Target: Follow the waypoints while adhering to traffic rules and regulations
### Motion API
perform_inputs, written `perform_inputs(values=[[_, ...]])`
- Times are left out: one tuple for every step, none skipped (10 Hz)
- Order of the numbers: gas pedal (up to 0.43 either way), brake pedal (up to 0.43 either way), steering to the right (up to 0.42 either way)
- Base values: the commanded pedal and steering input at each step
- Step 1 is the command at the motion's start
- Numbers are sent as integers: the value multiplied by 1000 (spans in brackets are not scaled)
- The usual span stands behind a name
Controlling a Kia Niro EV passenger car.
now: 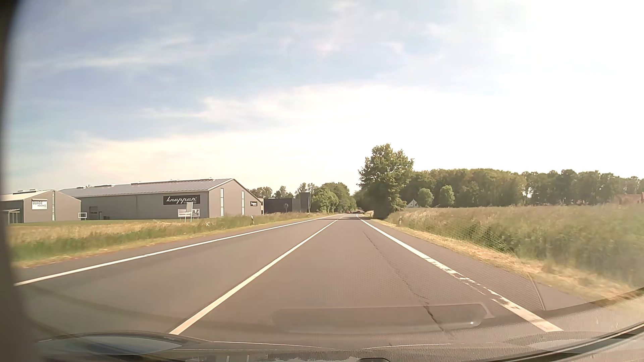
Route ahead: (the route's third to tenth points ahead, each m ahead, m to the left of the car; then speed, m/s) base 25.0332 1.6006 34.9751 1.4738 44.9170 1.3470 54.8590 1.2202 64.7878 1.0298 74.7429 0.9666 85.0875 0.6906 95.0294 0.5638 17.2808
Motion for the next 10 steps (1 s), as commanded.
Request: perform_inputs(values=[[260,0,-1],[260,0,0],[260,0,0],[260,0,0],[260,0,0],[260,0,1],[248,0,2],[248,0,2],[248,0,3],[248,0,3]])
